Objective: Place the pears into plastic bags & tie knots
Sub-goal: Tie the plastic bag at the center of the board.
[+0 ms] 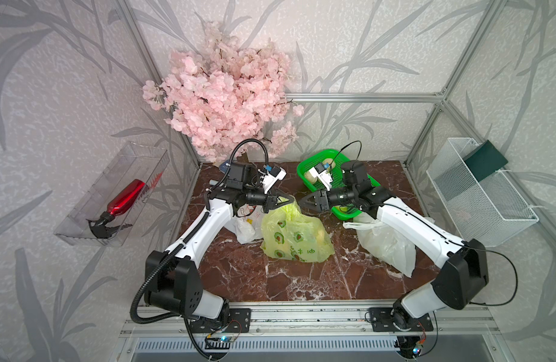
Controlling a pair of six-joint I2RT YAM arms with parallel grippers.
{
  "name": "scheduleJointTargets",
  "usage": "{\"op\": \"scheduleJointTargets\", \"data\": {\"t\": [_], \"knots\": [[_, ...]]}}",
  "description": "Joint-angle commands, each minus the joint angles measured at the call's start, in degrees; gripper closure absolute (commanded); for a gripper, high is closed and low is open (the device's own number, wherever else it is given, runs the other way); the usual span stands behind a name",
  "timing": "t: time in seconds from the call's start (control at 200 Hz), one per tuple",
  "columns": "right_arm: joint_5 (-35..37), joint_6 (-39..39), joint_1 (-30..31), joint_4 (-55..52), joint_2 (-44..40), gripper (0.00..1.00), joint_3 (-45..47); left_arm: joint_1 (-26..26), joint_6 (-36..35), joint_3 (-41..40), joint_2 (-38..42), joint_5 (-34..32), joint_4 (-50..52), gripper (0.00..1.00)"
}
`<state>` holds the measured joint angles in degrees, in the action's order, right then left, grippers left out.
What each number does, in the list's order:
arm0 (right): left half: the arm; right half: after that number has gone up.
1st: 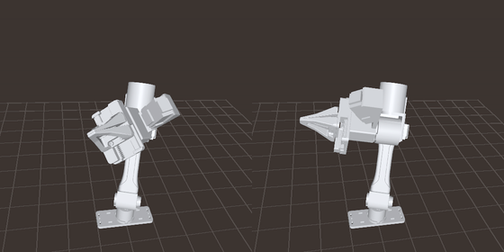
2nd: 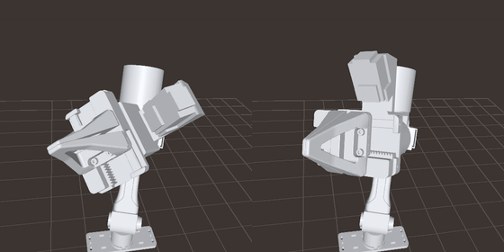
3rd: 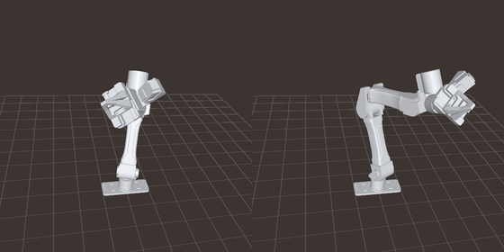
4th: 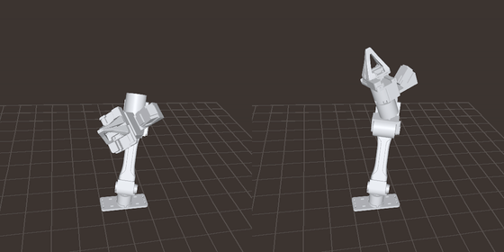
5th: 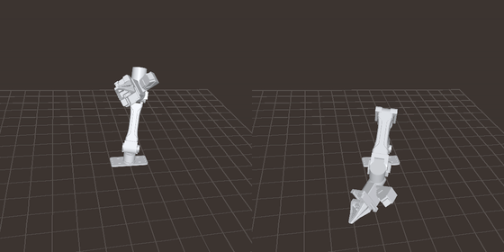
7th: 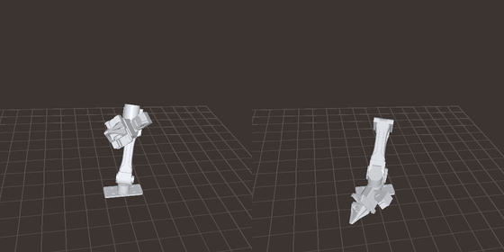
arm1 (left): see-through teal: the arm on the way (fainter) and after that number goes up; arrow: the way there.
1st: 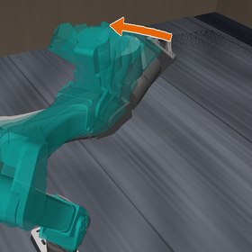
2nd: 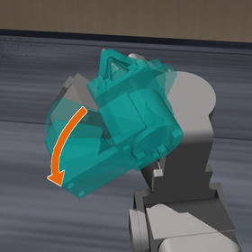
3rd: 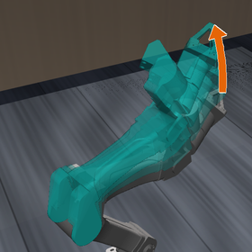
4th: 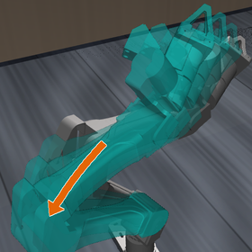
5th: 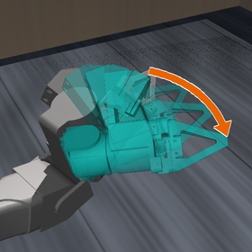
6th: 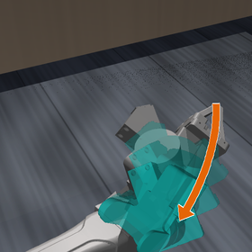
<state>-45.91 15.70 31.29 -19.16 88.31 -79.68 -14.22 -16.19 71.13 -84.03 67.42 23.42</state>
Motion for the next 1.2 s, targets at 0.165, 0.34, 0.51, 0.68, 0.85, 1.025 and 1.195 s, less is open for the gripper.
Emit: {"op": "scheduleJointTargets", "data": {"t": [0.165, 0.34, 0.51, 0.68, 0.85, 1.025, 1.195], "knots": [[4.0, -16.9, 2.6, -16.2, 5.0, 0.29, -9.9, -0.2, -6.5, 2.3, 1.4, 4.0, 0.3, 1.00], [1.6, -17.7, 4.3, -16.4, 8.6, 0.28, -10.9, -0.3, -6.3, 2.9, 1.1, 4.5, -0.1, 1.00], [0.3, -16.2, 4.4, -13.4, 10.7, 0.33, -9.7, -0.4, -4.5, 2.8, 0.7, 5.6, -2.0, 1.00], [-0.6, -14.3, 4.9, -11.2, 12.0, 0.36, -9.3, -0.7, -3.8, 3.2, 0.4, 5.6, -2.3, 1.00], [1.0, -13.9, 4.9, -10.6, 12.9, 0.60, -9.4, -0.9, -3.2, 3.7, 0.4, 5.5, -2.1, 1.00], [6.6, -13.8, 4.5, -5.9, 11.7, 0.93, -7.8, 0.2, -2.2, 3.8, 2.4, 3.0, 0.4, 0.77], [11.5, -17.7, 4.5, -3.2, 7.7, 1.00, -6.9, 5.5, 4.5, -3.4, 7.4, -1.5, -6.0, 0.47]]}}
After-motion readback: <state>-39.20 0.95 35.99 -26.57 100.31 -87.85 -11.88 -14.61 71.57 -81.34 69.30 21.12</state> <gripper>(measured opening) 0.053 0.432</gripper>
